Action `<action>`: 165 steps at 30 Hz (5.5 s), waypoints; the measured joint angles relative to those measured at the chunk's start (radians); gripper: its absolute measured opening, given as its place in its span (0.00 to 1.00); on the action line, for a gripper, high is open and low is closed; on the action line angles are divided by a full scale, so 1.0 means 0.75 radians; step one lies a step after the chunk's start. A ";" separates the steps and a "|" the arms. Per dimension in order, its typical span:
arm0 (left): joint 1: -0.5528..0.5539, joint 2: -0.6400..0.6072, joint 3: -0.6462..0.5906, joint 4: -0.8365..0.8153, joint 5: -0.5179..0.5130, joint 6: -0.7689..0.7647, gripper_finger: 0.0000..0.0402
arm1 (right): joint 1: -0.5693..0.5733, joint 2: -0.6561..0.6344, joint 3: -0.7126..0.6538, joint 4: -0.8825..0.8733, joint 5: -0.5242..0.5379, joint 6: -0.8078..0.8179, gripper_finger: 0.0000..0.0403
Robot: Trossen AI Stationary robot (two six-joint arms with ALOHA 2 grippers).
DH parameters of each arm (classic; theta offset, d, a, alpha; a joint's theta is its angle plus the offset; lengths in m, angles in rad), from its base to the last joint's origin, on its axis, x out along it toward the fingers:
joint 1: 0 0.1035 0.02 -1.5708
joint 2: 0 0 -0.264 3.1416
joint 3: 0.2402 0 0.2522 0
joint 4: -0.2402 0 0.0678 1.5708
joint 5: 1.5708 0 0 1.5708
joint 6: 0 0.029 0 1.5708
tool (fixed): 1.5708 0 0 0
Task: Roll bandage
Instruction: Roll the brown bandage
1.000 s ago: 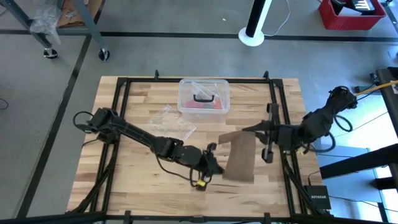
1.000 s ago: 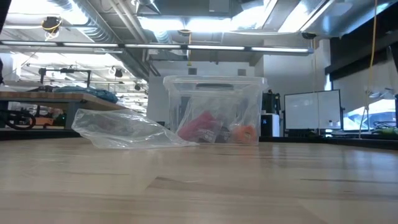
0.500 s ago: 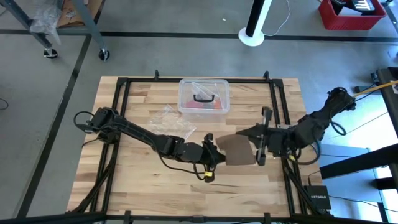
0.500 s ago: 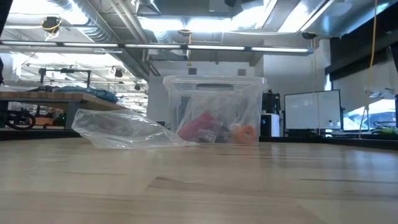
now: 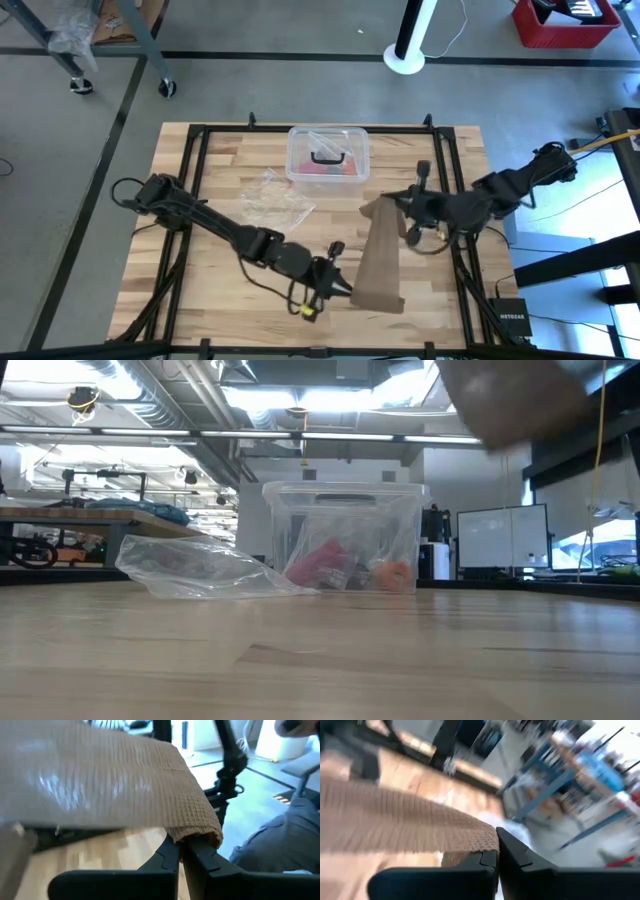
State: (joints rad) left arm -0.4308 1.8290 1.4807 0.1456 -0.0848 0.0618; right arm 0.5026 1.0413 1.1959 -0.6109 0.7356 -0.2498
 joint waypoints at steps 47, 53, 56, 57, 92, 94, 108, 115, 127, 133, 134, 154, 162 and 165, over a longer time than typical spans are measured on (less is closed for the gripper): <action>0.018 -0.124 -0.001 -0.005 -0.690 0.092 0.00 | 0.162 -0.302 -0.957 0.771 -0.419 0.537 0.55; 0.018 -0.124 -0.001 -0.012 -0.690 0.092 0.00 | 0.160 -0.311 -1.091 0.886 -0.399 0.615 0.52; 0.018 -0.124 -0.001 -0.013 -0.690 0.098 0.00 | 0.160 -0.290 -1.167 1.041 -0.413 0.687 0.50; 0.018 -0.124 -0.001 -0.014 -0.690 0.098 0.00 | 0.160 -0.273 -1.188 1.086 -0.410 0.709 0.50; 0.039 -0.124 -0.001 0.000 -0.977 0.140 0.00 | 0.621 -0.085 -1.044 1.399 -0.177 0.465 0.01; 0.044 -0.118 -0.001 -0.014 -1.010 0.132 0.00 | 0.652 -0.057 -0.986 1.407 -0.181 0.432 0.02; 0.025 0.049 0.001 -0.055 -1.114 0.134 0.00 | 0.690 0.128 -0.386 0.998 -0.100 -0.102 0.01; 0.004 0.125 0.001 -0.021 -1.114 0.239 0.00 | 0.559 0.127 -0.190 0.888 -0.037 -0.301 0.01; -0.004 0.185 0.001 -0.028 -1.039 0.437 0.00 | 0.080 0.087 -0.167 0.646 -0.031 -0.117 0.01; -0.032 0.188 0.001 0.029 -1.035 0.556 0.00 | -0.176 0.057 -0.166 0.351 -0.268 0.127 0.01; -0.036 0.187 0.001 0.039 -1.035 0.570 0.00 | -0.219 0.060 -0.166 0.317 -0.342 0.172 0.01; 0.042 0.188 -0.001 -0.086 -0.832 0.253 0.00 | -0.487 0.228 -0.167 -0.138 -0.748 0.728 0.62; 0.139 0.188 -0.001 -0.154 -0.470 -0.071 0.00 | -0.488 0.222 -0.168 -0.176 -0.764 1.004 0.68; 0.168 0.187 -0.001 -0.164 -0.290 -0.139 0.00 | -0.489 0.238 -0.168 -0.178 -0.847 1.129 0.68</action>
State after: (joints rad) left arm -0.3048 1.9696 1.4803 0.0228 -0.3021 -0.0421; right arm 0.1360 1.2196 1.0702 -0.7447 0.1004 0.5969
